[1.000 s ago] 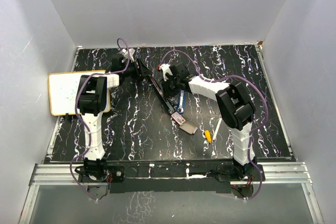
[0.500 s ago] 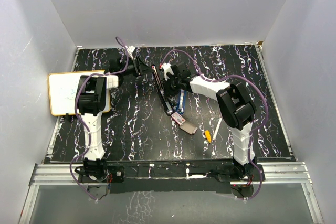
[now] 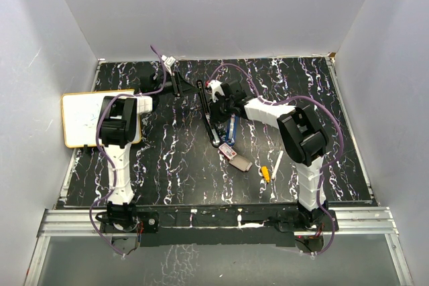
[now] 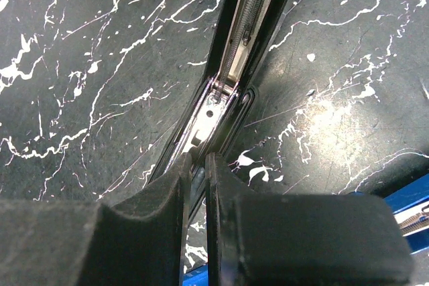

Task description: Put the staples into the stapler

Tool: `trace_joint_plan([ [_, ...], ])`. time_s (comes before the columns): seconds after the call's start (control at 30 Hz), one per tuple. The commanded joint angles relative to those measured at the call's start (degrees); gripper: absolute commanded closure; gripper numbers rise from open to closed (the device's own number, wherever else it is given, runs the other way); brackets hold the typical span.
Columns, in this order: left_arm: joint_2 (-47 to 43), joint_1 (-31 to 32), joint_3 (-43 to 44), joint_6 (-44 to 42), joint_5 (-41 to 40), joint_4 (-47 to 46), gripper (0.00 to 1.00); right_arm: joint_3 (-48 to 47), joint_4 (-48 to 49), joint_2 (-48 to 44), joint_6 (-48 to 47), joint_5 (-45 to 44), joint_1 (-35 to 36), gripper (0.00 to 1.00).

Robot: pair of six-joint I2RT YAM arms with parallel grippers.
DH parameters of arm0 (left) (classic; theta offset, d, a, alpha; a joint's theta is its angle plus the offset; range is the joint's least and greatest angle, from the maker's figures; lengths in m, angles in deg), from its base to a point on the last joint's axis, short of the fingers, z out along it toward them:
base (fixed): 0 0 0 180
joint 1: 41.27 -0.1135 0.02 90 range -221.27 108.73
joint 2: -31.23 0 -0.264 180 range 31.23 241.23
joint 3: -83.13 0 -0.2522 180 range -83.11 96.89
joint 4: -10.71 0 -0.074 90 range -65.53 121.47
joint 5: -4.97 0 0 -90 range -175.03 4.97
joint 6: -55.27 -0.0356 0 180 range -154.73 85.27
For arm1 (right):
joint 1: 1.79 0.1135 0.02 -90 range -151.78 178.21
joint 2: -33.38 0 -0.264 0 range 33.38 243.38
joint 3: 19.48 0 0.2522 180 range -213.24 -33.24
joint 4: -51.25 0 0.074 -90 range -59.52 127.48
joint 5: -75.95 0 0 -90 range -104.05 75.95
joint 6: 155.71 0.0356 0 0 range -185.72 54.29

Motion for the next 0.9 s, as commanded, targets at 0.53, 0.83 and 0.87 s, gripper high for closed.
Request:
trace_joint_plan([
  [0.53, -3.35, 4.40, 2.61, -7.51, 9.84, -5.91, 0.40, 5.15, -0.93, 2.28, -2.11, -6.34, -3.54, 0.89],
  [0.83, -5.07, 4.96, 0.92, -13.09, 12.16, -2.51, 0.40, 8.26, 2.95, 0.80, -1.73, -7.32, -3.93, 0.89],
  [0.87, -5.19, 4.98, 0.59, -13.09, 12.18, -2.76, 0.40, 8.47, 3.24, 0.76, -1.67, -7.49, -3.88, 0.89],
])
